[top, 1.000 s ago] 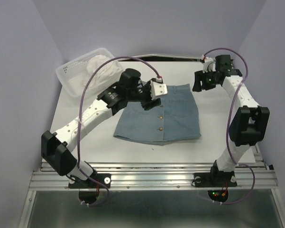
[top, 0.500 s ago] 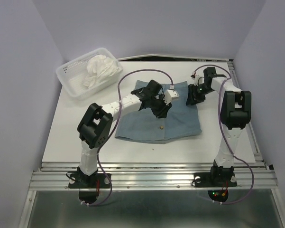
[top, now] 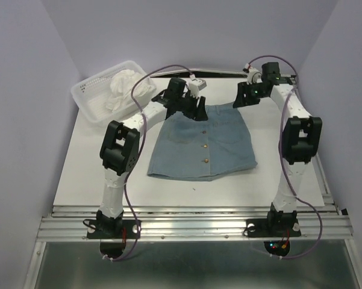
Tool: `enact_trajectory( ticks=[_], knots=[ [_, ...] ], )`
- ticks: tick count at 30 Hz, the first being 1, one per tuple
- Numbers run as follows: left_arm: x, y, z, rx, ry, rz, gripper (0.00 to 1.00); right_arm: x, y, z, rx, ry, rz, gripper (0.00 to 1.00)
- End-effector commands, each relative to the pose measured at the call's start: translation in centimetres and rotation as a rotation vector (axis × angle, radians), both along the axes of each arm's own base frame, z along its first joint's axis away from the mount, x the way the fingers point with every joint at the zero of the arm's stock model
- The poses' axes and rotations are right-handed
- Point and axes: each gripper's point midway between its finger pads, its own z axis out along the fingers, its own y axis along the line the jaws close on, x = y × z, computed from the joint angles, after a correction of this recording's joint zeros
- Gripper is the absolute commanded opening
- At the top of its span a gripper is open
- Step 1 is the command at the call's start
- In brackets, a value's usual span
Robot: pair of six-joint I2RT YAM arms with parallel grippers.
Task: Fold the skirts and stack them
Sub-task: Flatten the skirt out
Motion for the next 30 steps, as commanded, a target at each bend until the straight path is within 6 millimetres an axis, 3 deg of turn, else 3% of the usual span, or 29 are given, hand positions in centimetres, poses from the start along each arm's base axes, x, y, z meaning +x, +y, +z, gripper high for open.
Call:
enact_trajectory(
  ticks=[1,2,5,6,8,11,13,14,20,25,30],
  knots=[
    [1.3,-5.4,8.5,-0.198,-0.065,-0.022,0.63,-5.0,-5.7,8.6,-0.085,-0.213,0.072,0.58],
    [1.9,-6.6,7.6,-0.218,-0.013,-0.018,0.63,-8.3,-8.2,8.4,-0.167,-0.238,0.145,0.57],
    [2.5,-8.3,5.5,-0.239,0.059,-0.011,0.61,-13.2,-11.9,7.1,-0.347,-0.299,0.297,0.55],
    [2.7,-8.9,5.9,-0.264,0.045,-0.015,0.61,-16.8,-13.0,5.8,-0.384,-0.280,0.315,0.55],
    [2.6,-9.9,6.4,-0.315,0.015,-0.029,0.61,-19.9,-14.1,3.9,-0.491,-0.298,0.423,0.55],
    [2.4,-10.6,7.6,-0.383,-0.025,-0.041,0.61,-25.6,-12.9,-0.1,-0.500,-0.286,0.532,0.54],
    [2.7,-11.2,8.2,-0.422,-0.056,-0.049,0.61,-26.7,-12.2,-1.9,-0.511,-0.336,0.578,0.55],
    [3.0,-11.6,8.1,-0.438,-0.056,-0.052,0.61,-28.3,-10.9,-3.3,-0.475,-0.360,0.620,0.55],
    [3.0,-12.8,5.1,-0.456,0.024,-0.070,0.62,-28.7,-8.0,-4.9,-0.425,-0.570,0.657,0.54],
    [2.7,-13.1,3.9,-0.452,0.046,-0.068,0.61,-29.1,-6.2,-5.5,-0.312,-0.603,0.704,0.56],
    [3.0,-13.3,3.8,-0.452,0.038,-0.059,0.61,-27.5,-6.3,-6.5,-0.301,-0.635,0.699,0.56]
  ],
)
